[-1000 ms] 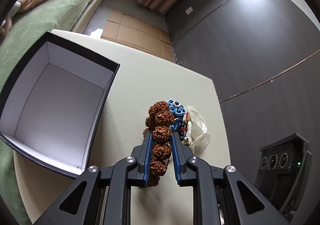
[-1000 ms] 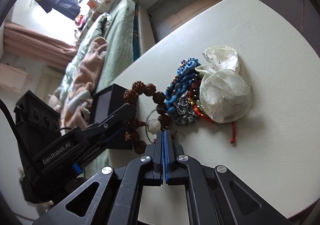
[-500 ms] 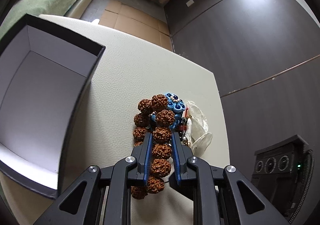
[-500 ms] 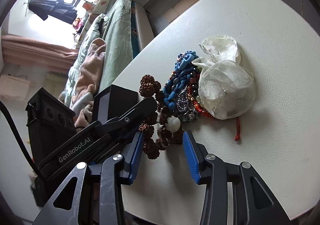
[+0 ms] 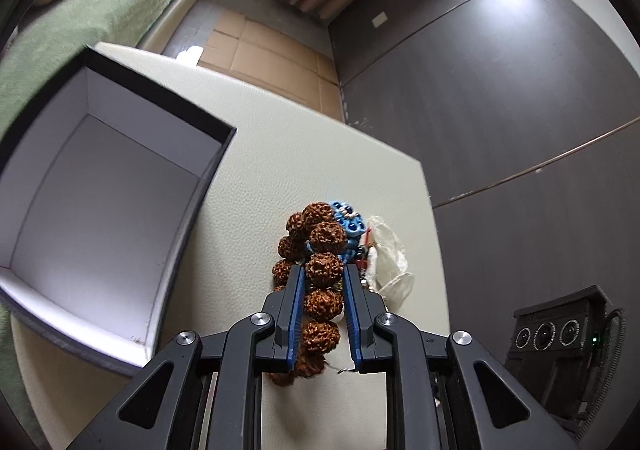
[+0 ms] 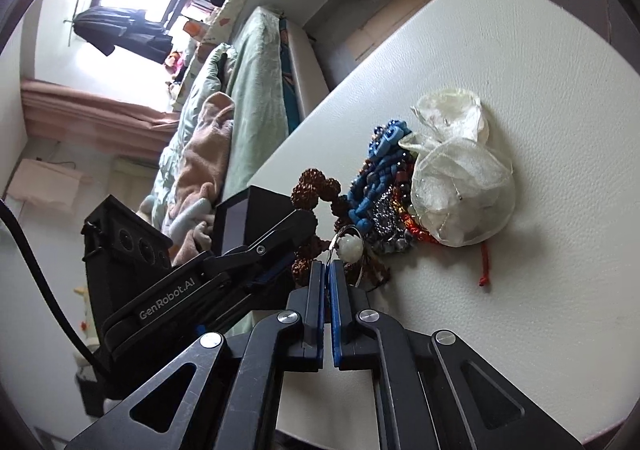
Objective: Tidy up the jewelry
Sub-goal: 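Carry the brown bead bracelet with the left tool toward the black box, then lower the bracelet into the black box and open the left tool, then grasp the blue knotted bracelet with the left tool while the right tool grasps the white pouch, then carry the blue bracelet to the box with the left tool while the right tool carries the pouch there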
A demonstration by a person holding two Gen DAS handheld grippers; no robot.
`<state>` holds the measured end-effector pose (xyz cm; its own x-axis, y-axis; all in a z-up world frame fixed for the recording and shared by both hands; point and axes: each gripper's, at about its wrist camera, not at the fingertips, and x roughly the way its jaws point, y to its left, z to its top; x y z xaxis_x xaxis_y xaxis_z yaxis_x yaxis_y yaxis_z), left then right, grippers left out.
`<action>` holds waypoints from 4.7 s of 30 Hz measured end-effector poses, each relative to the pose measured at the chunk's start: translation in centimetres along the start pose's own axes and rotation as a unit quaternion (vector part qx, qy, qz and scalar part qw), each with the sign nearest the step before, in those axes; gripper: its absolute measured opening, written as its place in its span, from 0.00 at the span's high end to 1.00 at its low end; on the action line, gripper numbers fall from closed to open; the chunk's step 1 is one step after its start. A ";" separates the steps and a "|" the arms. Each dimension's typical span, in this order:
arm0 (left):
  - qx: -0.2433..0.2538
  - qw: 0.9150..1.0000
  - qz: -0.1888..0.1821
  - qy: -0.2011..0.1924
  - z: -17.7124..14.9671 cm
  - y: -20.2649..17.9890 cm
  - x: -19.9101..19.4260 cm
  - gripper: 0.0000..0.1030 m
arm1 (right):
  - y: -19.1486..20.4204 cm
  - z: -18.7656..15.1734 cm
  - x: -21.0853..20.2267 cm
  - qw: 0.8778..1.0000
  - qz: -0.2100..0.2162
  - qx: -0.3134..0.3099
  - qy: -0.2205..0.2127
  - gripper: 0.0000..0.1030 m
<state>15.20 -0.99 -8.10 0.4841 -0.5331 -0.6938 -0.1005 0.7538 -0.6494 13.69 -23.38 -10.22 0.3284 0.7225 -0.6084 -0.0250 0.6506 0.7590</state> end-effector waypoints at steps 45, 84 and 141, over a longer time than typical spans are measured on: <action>-0.018 0.984 0.008 -0.180 1.5 4.5 -14.5 0.81 | 8.7 -0.6 8.0 0.993 0.102 -0.058 0.020 0.58; 0.075 0.991 0.057 -0.100 -0.9 -3.3 -4.7 0.44 | -1.2 1.9 -6.0 0.994 -0.053 0.015 -0.094 0.40; 0.200 0.962 0.181 -0.033 0.1 -6.4 9.4 0.70 | -6.5 7.8 -5.2 0.984 -0.064 0.125 -0.113 0.97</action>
<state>20.48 -10.74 -10.45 0.5355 -0.1926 -0.8223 0.0632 0.9801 -0.1884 19.46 -33.23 -10.17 0.5154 0.5504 -0.6568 0.2536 0.6341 0.7305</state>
